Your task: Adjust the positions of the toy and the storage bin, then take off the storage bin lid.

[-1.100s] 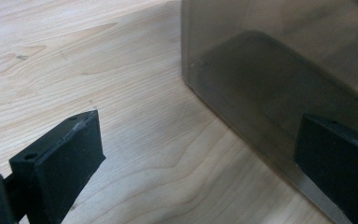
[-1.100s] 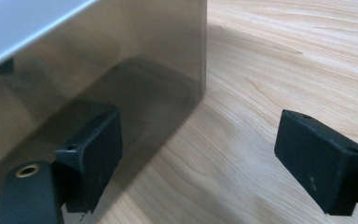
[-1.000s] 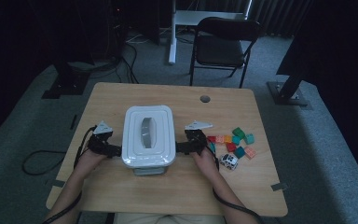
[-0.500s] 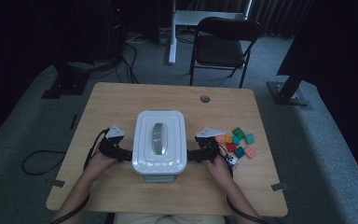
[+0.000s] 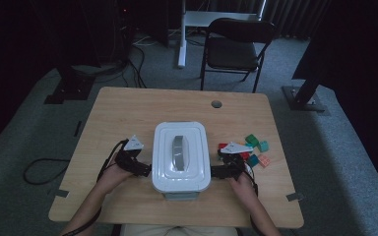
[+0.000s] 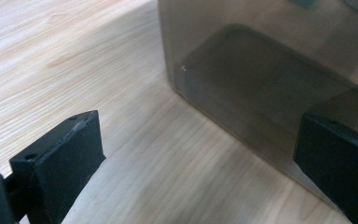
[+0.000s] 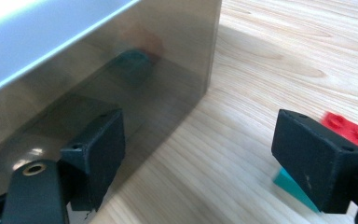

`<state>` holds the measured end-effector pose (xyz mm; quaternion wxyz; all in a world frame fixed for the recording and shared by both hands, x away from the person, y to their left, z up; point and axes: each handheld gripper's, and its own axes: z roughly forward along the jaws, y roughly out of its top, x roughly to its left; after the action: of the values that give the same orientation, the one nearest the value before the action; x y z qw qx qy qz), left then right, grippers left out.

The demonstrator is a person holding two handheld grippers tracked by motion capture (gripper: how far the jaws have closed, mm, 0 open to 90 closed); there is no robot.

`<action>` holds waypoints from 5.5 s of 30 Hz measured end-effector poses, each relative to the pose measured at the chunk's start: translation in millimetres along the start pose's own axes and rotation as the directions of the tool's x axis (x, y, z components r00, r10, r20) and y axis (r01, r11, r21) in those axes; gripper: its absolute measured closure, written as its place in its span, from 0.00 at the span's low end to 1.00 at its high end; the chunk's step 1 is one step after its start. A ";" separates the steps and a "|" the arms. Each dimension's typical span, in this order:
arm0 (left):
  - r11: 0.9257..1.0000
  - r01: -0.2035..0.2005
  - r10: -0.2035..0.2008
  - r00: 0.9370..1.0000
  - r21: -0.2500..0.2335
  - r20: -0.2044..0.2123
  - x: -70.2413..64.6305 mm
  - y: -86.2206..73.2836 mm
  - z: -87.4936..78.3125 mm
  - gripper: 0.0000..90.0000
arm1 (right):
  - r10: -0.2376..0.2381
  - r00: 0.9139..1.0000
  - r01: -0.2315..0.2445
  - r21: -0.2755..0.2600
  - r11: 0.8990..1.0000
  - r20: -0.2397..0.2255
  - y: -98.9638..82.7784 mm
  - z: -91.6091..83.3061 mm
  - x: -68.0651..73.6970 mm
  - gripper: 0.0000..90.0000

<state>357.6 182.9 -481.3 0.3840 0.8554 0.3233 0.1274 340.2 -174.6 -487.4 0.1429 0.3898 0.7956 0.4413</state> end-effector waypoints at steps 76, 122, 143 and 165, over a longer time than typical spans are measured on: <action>0.993 0.069 -0.064 0.997 -0.094 0.051 -45.9 2.2 -62.0 0.02 | 0.002 0.981 -0.028 0.135 0.991 0.194 -95.8 -77.3 -58.2 0.14; 1.000 0.000 0.002 0.989 -0.015 0.149 -123.4 114.6 -8.9 0.07 | 0.002 0.981 -0.029 0.134 0.991 0.195 -95.9 -77.2 -58.0 0.14; 1.000 0.003 -0.001 0.991 -0.014 0.135 -132.4 114.2 2.0 0.32 | 0.002 0.981 -0.028 0.133 0.991 0.195 -95.9 -77.1 -57.9 0.14; 0.990 0.109 -0.084 0.968 -0.095 0.235 -113.7 116.5 -24.4 0.62 | 0.002 0.981 -0.028 0.135 0.990 0.195 -95.9 -77.3 -57.8 0.14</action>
<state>313.0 65.0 -375.3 0.4699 0.8260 0.3104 0.0255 286.5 -292.8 -528.1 0.1893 0.4458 0.8033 0.3467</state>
